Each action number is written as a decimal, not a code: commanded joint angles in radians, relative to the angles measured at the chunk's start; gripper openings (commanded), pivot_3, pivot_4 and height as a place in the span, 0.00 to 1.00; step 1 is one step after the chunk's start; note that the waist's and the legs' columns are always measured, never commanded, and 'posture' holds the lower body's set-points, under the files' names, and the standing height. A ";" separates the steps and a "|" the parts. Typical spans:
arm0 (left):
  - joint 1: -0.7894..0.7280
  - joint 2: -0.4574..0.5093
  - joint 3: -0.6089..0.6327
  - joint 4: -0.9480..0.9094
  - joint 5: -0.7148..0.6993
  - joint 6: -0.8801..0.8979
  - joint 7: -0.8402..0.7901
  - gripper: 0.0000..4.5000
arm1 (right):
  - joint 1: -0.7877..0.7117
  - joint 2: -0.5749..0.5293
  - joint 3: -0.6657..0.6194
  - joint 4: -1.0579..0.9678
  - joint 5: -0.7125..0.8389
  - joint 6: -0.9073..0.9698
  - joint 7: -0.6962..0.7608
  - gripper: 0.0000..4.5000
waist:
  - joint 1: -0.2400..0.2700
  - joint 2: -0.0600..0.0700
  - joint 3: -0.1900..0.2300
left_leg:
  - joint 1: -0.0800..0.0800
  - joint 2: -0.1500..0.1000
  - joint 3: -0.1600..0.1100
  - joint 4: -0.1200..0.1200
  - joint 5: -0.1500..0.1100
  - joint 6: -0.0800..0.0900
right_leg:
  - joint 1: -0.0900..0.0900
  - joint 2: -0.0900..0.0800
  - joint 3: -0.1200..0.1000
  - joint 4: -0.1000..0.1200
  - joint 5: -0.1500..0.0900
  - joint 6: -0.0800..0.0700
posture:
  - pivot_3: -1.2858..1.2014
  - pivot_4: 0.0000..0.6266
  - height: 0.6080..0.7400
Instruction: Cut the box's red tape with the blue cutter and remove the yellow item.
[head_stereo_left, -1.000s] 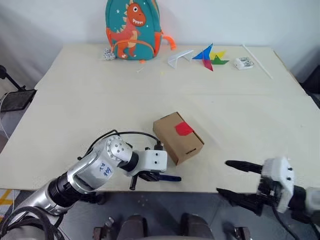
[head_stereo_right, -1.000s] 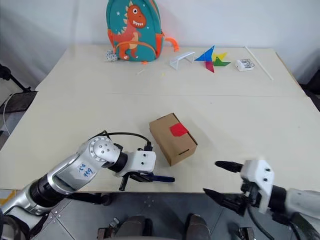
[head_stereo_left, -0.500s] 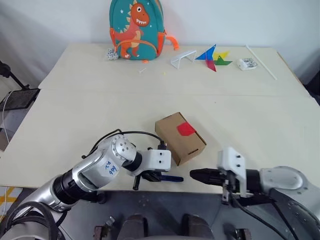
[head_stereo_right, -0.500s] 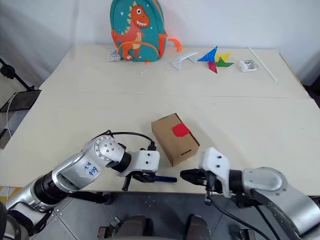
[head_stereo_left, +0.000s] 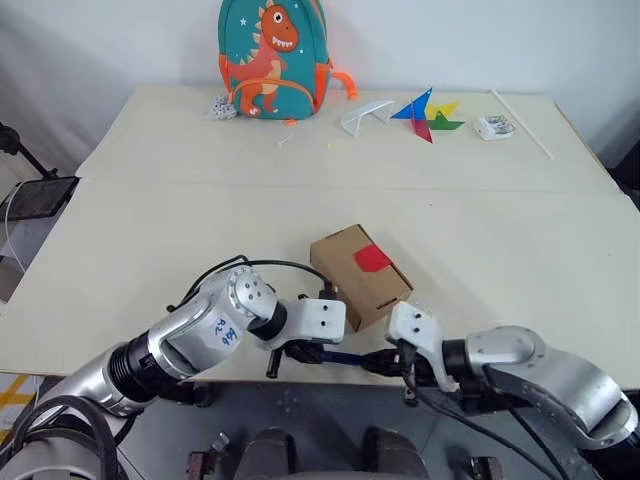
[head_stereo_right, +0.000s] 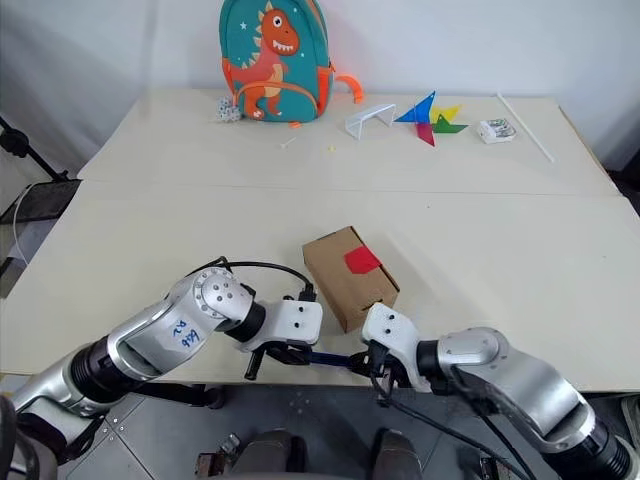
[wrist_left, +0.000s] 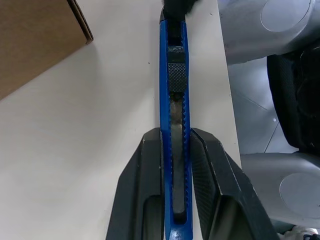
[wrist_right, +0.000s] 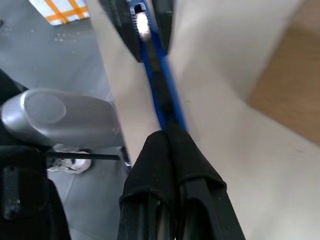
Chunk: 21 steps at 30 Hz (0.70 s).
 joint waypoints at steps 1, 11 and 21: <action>0.016 -0.003 -0.055 0.021 -0.011 0.017 -0.003 0.09 | -0.014 0.015 0.016 0.004 -0.018 0.001 -0.006 0.01 | 0.000 0.000 0.000 | 0.000 0.000 0.000 0.000 0.000 0.000 | 0.000 0.000 0.000 0.000 0.000 0.000 | 0.52 0.24 1.00; 0.014 0.001 -0.055 0.013 -0.017 0.026 -0.003 0.09 | -0.018 0.071 0.088 0.028 -0.068 -0.003 -0.018 0.01 | -0.003 -0.001 -0.002 | 0.001 0.000 0.000 0.000 0.000 0.000 | 0.000 0.000 0.000 0.000 0.000 0.000 | 0.52 0.24 1.00; 0.016 -0.001 -0.057 -0.006 -0.025 0.046 0.005 0.09 | -0.061 0.142 0.139 0.075 -0.105 -0.004 -0.012 0.01 | -0.012 -0.004 -0.004 | 0.001 0.000 0.000 0.000 0.000 0.000 | 0.000 0.000 0.000 0.001 0.000 0.000 | 0.52 0.24 1.00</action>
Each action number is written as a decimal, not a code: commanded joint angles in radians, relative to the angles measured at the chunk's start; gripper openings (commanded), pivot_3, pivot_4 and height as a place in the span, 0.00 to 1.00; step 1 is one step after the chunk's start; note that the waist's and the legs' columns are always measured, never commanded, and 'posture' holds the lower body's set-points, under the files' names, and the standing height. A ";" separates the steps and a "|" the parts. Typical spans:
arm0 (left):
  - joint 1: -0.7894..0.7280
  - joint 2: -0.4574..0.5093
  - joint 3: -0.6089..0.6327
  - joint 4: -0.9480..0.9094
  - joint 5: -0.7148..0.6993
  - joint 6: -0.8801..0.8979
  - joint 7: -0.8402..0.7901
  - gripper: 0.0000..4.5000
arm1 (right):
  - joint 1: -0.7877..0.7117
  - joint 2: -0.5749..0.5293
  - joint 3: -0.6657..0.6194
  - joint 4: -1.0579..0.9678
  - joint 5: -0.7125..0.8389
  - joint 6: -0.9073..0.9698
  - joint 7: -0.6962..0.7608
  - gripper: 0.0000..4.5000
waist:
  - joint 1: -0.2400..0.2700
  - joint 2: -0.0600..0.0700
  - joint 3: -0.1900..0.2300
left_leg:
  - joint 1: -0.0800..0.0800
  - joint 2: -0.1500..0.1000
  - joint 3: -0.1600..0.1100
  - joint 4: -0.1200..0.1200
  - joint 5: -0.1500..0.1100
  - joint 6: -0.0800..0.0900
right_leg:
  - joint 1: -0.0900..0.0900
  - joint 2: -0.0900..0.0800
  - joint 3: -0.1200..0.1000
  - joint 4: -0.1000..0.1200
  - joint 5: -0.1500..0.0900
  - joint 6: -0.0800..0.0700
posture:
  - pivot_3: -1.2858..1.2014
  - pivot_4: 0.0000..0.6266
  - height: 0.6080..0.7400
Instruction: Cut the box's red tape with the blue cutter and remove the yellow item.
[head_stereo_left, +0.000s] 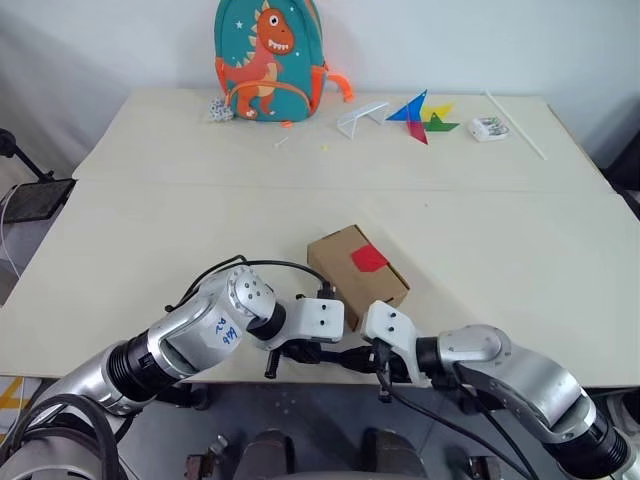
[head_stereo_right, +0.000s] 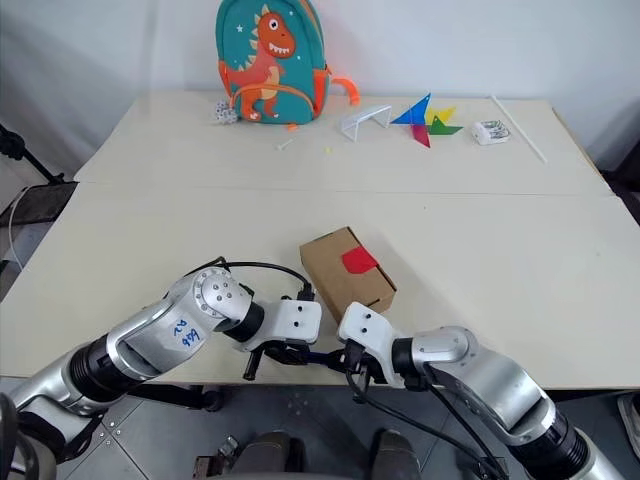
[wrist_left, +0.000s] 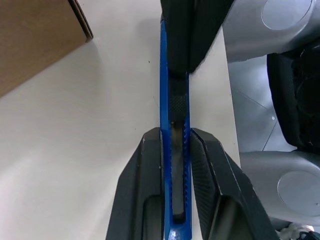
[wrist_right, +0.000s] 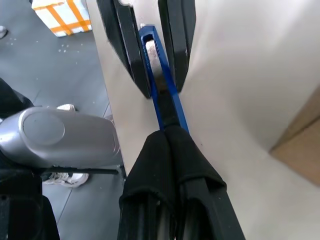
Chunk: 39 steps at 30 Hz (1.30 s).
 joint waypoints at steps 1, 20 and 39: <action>0.021 -0.008 -0.051 0.000 -0.020 0.014 -0.001 0.09 | -0.006 0.030 0.047 0.031 -0.018 0.006 -0.002 0.01 | -0.003 0.000 0.000 | 0.000 0.000 0.000 0.000 0.000 0.000 | 0.000 0.000 0.000 0.000 0.000 0.000 | 0.52 0.24 1.00; 0.021 -0.001 -0.059 -0.016 -0.026 0.019 0.000 0.09 | -0.048 0.172 0.090 0.096 -0.053 -0.006 -0.003 0.01 | -0.017 0.000 -0.003 | 0.001 0.000 0.000 0.000 0.000 0.000 | 0.000 0.000 0.000 0.002 0.000 0.000 | 0.52 0.24 1.00; 0.182 0.023 0.284 -0.067 -0.135 -0.445 0.009 0.09 | 0.154 -0.152 -0.621 -0.152 0.740 0.329 0.055 0.05 | -0.004 0.000 0.001 | -0.005 0.001 0.000 0.000 -0.003 0.001 | -0.002 0.000 -0.001 -0.004 0.000 0.000 | 0.52 0.24 1.00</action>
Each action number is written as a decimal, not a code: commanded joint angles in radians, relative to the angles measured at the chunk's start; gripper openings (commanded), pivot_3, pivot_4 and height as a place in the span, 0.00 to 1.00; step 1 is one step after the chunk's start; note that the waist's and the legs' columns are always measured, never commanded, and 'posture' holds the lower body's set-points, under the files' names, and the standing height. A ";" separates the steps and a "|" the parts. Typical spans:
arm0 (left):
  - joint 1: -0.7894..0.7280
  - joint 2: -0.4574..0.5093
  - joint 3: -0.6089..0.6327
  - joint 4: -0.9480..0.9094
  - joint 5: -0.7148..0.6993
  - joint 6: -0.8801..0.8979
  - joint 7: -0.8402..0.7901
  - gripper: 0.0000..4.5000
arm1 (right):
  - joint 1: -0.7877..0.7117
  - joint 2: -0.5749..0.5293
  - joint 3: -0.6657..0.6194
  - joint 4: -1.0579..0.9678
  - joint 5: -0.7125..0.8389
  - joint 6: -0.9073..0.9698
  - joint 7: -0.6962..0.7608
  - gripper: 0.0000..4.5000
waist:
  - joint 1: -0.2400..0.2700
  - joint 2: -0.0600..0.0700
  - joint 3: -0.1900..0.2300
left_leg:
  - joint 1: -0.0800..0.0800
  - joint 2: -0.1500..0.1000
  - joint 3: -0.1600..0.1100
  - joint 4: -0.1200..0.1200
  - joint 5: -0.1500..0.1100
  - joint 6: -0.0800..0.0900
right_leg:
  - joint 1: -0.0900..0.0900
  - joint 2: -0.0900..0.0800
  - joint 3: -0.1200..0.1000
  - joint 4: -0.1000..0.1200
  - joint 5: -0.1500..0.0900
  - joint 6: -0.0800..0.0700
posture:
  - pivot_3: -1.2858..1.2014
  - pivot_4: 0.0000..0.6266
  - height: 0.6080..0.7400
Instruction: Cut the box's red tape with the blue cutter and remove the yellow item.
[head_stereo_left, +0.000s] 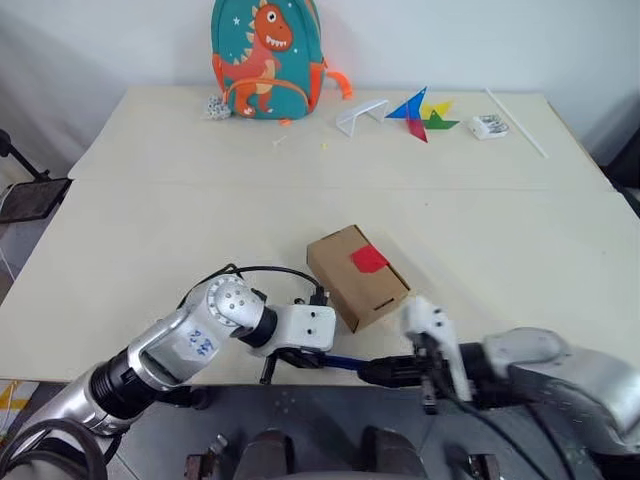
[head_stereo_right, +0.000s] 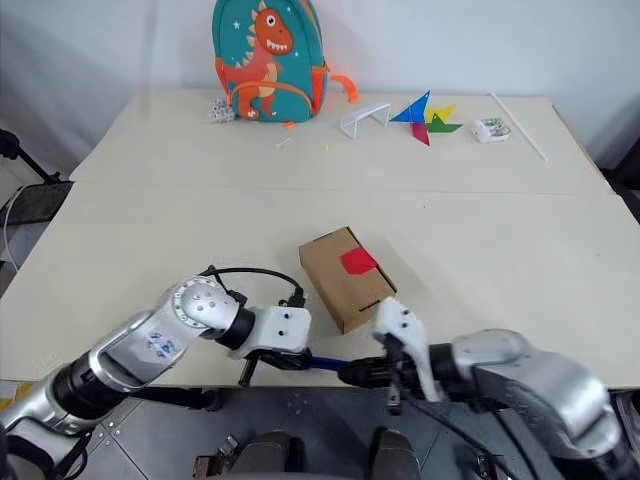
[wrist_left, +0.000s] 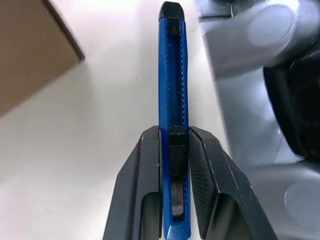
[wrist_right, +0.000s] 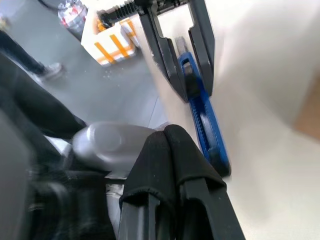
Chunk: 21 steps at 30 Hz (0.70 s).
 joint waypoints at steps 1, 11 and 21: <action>0.016 -0.018 0.114 -0.058 -0.058 -0.134 0.006 0.09 | 0.022 -0.078 -0.190 -0.006 0.352 0.096 -0.082 0.09 | 0.000 0.000 0.000 | 0.000 0.000 0.000 0.000 0.000 0.000 | 0.000 0.000 0.000 0.000 0.000 0.000 | 0.52 0.24 1.00; -0.064 -0.033 0.224 -0.030 -0.052 -0.372 0.010 0.09 | 0.048 -0.514 -0.300 0.208 1.037 -0.129 -0.397 0.81 | 0.000 -0.003 0.003 | 0.001 0.000 0.001 0.000 0.000 0.000 | 0.002 0.000 0.000 -0.001 0.001 0.001 | 0.52 0.24 1.00; -0.161 -0.079 0.177 0.091 0.011 -0.458 0.002 0.09 | -0.277 -0.482 -0.027 0.316 1.037 -0.135 -0.564 0.99 | -0.005 -0.003 0.004 | -0.002 0.000 0.002 0.000 -0.001 0.000 | 0.000 0.000 0.000 -0.007 0.002 0.004 | 0.52 0.24 1.00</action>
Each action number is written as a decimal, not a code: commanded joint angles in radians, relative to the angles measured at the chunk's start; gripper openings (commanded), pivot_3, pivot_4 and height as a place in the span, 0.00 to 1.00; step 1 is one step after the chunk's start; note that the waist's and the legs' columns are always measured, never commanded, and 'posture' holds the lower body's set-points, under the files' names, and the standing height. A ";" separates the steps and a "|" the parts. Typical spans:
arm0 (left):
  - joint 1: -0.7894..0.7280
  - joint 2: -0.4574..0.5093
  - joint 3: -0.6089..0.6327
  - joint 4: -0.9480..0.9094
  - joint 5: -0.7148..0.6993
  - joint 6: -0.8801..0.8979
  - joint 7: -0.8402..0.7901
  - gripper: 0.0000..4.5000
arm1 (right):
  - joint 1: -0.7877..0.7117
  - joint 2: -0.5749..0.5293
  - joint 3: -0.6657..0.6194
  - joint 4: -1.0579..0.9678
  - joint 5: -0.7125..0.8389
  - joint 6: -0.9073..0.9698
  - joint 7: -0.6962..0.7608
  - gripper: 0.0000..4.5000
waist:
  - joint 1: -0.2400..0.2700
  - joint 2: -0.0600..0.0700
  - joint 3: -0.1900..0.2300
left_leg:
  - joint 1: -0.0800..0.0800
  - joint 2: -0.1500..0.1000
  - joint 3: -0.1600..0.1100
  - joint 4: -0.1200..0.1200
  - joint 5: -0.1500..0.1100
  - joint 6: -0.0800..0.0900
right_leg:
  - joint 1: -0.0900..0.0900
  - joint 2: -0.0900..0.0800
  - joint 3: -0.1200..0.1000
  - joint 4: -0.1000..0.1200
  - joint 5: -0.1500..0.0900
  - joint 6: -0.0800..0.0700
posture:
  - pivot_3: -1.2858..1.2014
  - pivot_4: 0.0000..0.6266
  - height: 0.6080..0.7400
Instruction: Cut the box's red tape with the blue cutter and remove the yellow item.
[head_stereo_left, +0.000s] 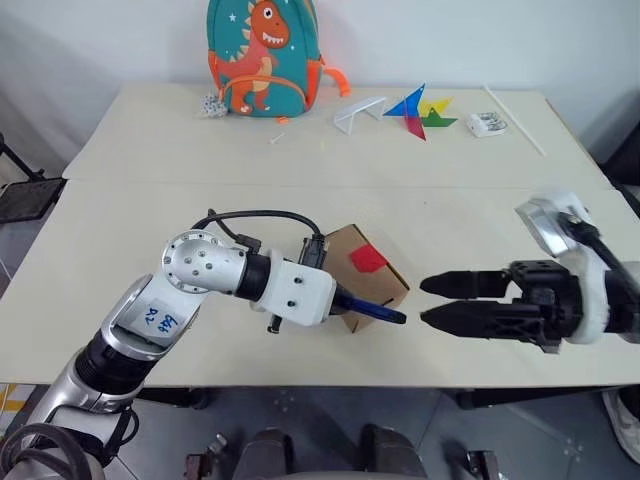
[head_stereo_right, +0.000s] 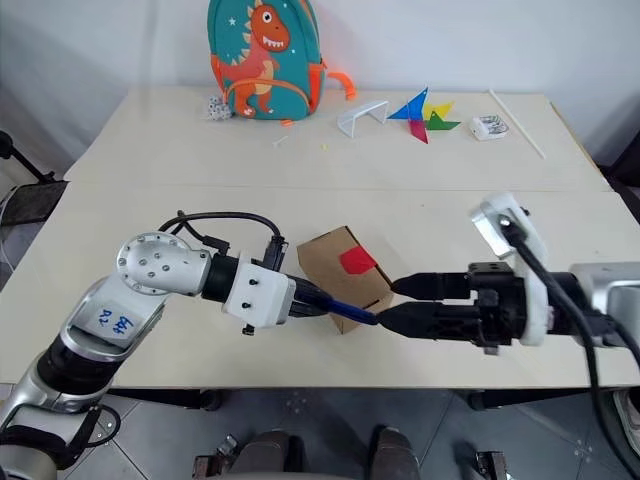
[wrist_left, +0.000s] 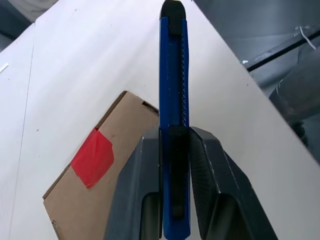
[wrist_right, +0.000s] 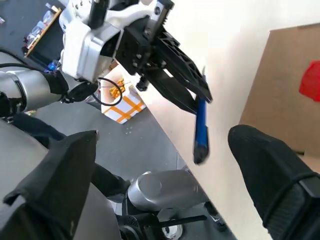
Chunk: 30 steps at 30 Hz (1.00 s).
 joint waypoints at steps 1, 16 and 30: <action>-0.038 -0.013 -0.004 0.013 0.024 -0.030 0.003 0.09 | -0.079 0.078 0.102 0.034 0.018 -0.014 -0.157 0.99 | -0.002 0.000 0.000 | 0.000 0.000 0.000 0.000 0.000 0.000 | 0.000 0.000 0.000 0.000 0.000 0.000 | 0.52 0.24 1.00; -0.070 -0.054 -0.022 0.041 0.069 -0.012 0.012 0.09 | -0.226 0.418 0.246 0.128 0.018 0.049 -0.575 0.99 | -0.003 0.001 0.001 | -0.017 0.000 -0.001 0.012 0.000 0.001 | -0.012 0.000 -0.003 0.003 0.003 0.003 | 0.52 0.24 1.00; -0.066 -0.065 -0.029 0.041 0.086 0.015 0.027 0.09 | -0.197 0.384 0.261 0.109 0.018 0.091 -0.548 0.96 | -0.004 0.001 0.001 | -0.019 0.000 -0.001 0.013 -0.001 0.002 | -0.013 0.000 -0.003 0.004 0.003 0.003 | 0.52 0.24 1.00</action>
